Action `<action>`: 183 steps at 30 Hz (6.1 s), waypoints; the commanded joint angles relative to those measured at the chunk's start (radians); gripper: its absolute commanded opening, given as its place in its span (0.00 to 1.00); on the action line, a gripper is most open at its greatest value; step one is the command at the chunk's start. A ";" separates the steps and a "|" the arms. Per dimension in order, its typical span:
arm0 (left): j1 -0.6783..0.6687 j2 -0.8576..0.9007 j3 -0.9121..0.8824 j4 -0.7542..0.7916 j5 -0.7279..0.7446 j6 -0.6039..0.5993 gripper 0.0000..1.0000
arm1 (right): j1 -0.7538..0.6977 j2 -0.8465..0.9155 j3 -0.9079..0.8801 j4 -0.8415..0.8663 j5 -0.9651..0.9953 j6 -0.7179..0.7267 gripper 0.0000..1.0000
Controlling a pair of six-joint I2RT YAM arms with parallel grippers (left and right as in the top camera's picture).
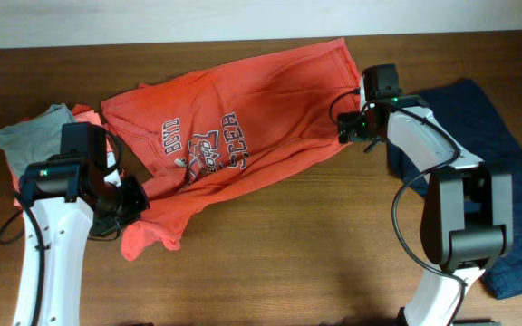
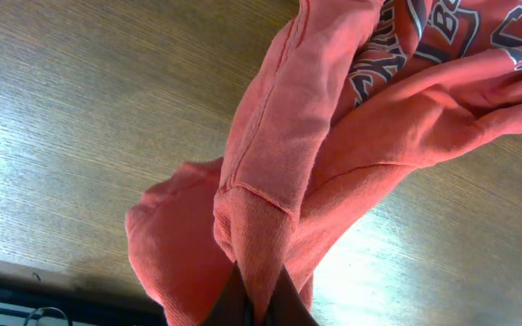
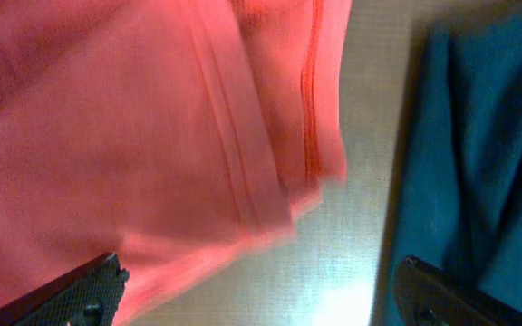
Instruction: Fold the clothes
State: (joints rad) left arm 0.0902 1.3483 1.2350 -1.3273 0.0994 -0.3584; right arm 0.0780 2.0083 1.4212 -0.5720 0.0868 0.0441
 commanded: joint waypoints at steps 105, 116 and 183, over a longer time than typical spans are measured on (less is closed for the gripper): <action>0.004 -0.006 0.006 0.076 -0.018 0.016 0.00 | -0.045 -0.130 0.356 -1.127 -0.312 -0.074 0.08; 0.004 -0.006 0.006 0.078 -0.018 0.016 0.00 | -0.047 -0.087 0.356 -0.566 -0.126 -0.012 0.33; 0.004 -0.006 0.006 0.086 -0.019 0.016 0.01 | -0.150 0.035 0.205 -0.166 -0.207 0.026 0.99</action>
State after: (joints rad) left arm 0.0902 1.3483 1.2350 -1.2438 0.0921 -0.3584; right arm -0.0341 2.1269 1.5360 -0.6395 -0.1402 0.0525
